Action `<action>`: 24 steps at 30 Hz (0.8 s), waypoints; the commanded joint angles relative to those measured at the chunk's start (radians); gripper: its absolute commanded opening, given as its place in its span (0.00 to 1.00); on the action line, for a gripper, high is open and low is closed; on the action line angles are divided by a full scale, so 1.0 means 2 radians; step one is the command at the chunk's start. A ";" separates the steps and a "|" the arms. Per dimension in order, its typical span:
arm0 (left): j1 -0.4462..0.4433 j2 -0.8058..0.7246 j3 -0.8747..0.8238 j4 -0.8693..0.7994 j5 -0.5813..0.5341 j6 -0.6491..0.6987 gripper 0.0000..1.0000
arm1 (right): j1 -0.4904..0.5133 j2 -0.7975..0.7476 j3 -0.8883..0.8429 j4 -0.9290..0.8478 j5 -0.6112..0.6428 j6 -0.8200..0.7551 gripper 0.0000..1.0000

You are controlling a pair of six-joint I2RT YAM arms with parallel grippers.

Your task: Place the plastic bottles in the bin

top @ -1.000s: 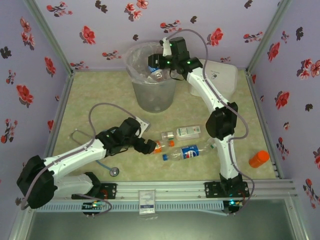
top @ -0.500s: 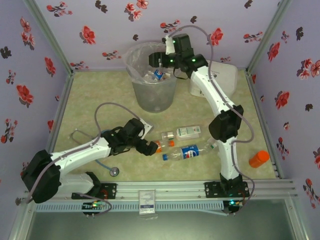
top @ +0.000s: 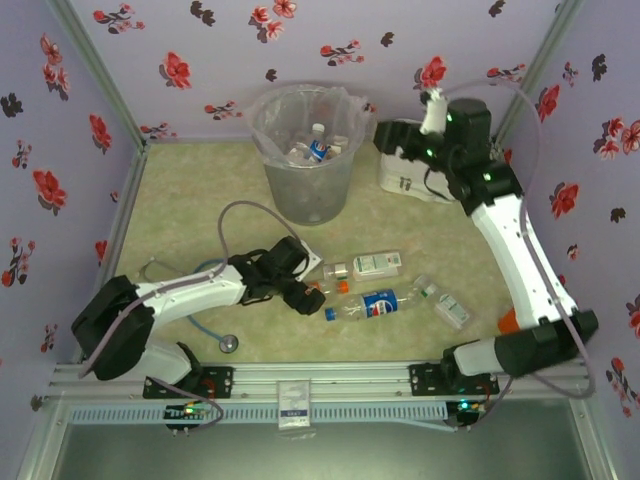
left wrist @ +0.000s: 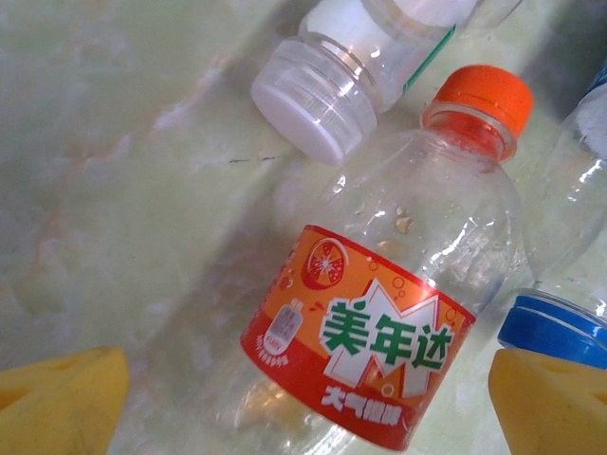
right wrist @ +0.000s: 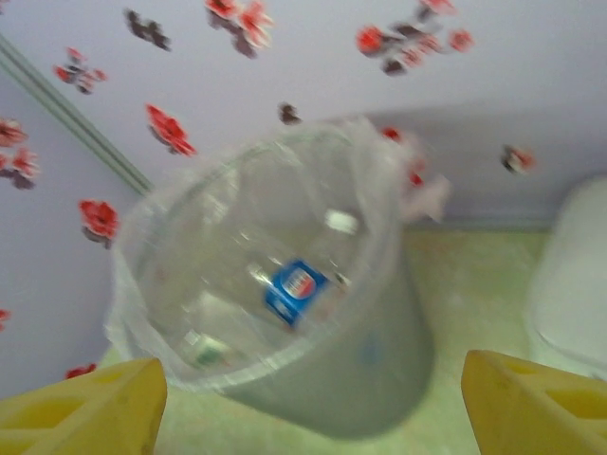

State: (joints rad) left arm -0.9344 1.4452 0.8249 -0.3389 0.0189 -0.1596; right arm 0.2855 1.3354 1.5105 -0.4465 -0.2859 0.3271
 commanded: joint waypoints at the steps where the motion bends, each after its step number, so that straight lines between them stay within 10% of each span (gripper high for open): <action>1: -0.007 0.027 0.022 -0.034 -0.006 0.027 0.95 | -0.014 -0.062 -0.086 0.001 0.031 0.014 0.82; 13: -0.019 0.067 0.043 -0.051 -0.006 0.056 0.67 | -0.029 -0.282 -0.357 0.021 0.067 0.119 0.81; 24: -0.019 -0.011 0.053 -0.108 -0.051 0.071 0.53 | -0.018 -0.237 -0.427 0.181 -0.044 0.235 0.77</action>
State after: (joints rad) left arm -0.9642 1.5040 0.9035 -0.4950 -0.0219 -0.0380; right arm 0.2390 0.8528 0.6621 -0.2306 -0.3069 0.7143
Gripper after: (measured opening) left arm 0.546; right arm 0.769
